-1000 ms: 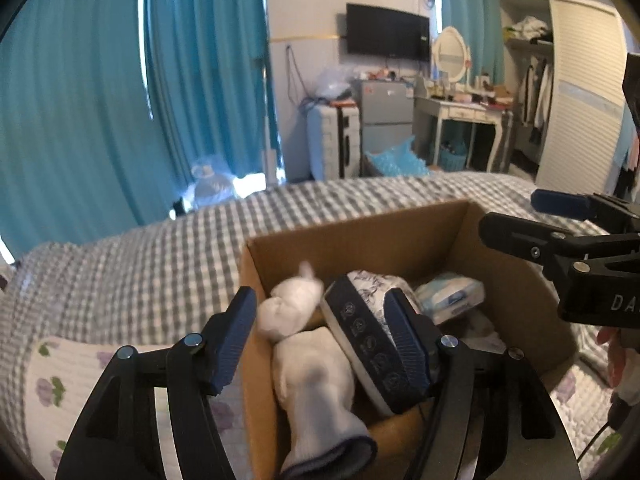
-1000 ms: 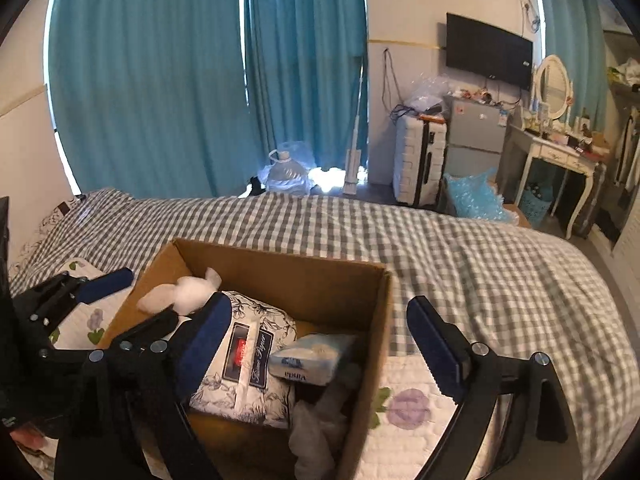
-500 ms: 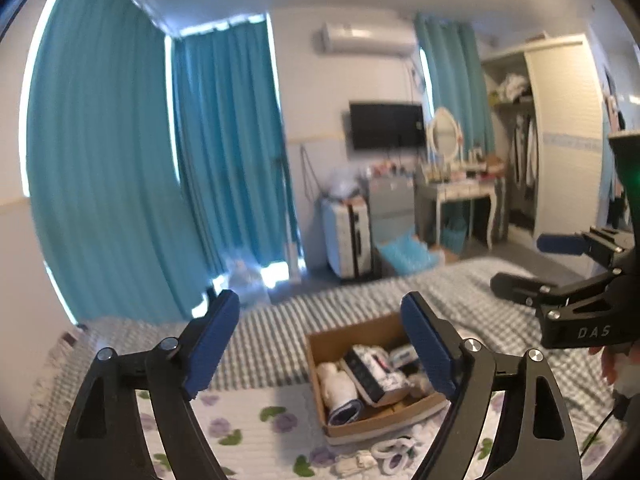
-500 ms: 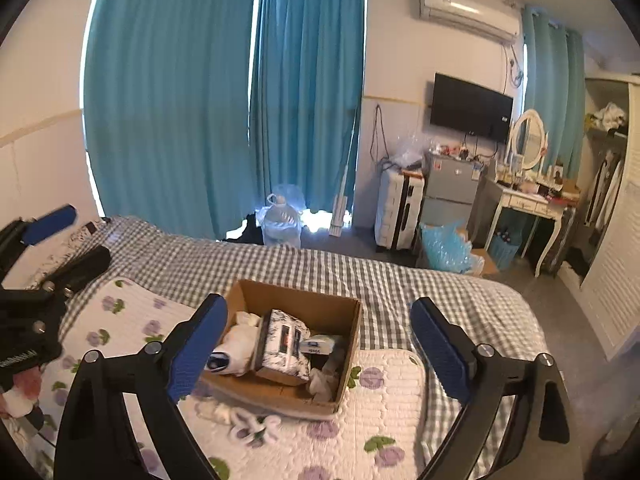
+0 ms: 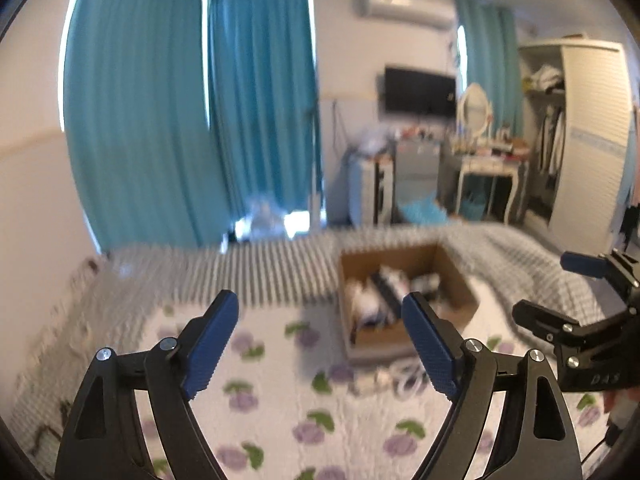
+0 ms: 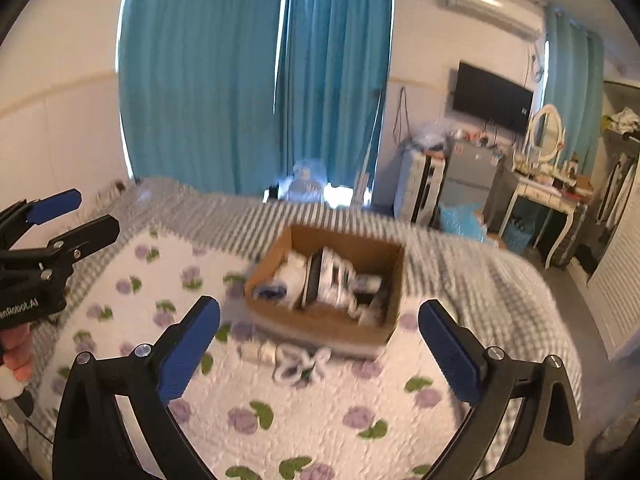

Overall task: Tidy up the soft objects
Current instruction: 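Grasp the white towel figure with the right tool while the left grasps the rolled sock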

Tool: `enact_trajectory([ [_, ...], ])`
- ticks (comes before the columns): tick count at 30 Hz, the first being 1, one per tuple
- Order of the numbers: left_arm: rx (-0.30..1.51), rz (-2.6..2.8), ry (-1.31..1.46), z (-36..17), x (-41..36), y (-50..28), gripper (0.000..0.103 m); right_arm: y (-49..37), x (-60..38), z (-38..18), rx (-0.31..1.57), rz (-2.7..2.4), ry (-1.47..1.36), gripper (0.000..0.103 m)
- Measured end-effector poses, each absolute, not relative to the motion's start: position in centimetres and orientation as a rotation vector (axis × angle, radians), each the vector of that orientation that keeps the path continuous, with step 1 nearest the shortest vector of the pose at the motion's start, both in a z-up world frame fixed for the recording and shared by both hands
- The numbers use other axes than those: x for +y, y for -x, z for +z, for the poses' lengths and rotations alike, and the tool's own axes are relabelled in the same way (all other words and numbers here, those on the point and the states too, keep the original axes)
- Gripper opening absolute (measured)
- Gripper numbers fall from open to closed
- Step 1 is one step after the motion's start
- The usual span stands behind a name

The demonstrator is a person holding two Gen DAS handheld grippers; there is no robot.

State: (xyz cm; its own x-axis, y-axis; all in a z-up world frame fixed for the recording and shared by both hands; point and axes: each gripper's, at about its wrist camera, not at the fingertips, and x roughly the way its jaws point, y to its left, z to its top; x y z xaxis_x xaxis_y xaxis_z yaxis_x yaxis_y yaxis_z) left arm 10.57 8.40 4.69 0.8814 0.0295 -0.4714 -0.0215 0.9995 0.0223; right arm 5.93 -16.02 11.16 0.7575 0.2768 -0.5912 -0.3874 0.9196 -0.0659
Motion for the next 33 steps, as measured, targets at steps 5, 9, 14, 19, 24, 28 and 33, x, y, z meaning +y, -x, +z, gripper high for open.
enact_trajectory([
  [5,0.618,0.044,-0.040,-2.2,7.8,-13.1,0.085,-8.9,-14.9,2.5,0.777,0.369,0.169,0.100],
  [9,0.718,0.019,-0.042,-7.4,6.8,-16.2,0.085,-12.0,-14.2,-3.6,0.884,0.366,0.175,0.100],
  [14,0.780,0.015,-0.056,-12.1,6.8,-19.5,0.085,-15.6,-13.4,-9.0,0.961,0.362,0.161,0.091],
  [19,0.844,0.003,-0.040,-15.3,7.2,-21.2,0.085,-18.1,-13.0,-11.8,1.008,0.389,0.122,0.077],
  [24,0.886,-0.026,-0.029,-16.2,6.3,-21.1,0.085,-18.7,-13.0,-12.3,1.003,0.432,0.120,0.055],
  [28,0.897,-0.065,-0.014,-16.2,5.0,-20.4,0.085,-18.1,-14.8,-11.2,0.990,0.435,0.073,0.037],
  [33,0.896,-0.101,-0.006,-15.7,3.0,-19.9,0.085,-17.2,-17.2,-9.5,0.963,0.411,0.019,0.033],
])
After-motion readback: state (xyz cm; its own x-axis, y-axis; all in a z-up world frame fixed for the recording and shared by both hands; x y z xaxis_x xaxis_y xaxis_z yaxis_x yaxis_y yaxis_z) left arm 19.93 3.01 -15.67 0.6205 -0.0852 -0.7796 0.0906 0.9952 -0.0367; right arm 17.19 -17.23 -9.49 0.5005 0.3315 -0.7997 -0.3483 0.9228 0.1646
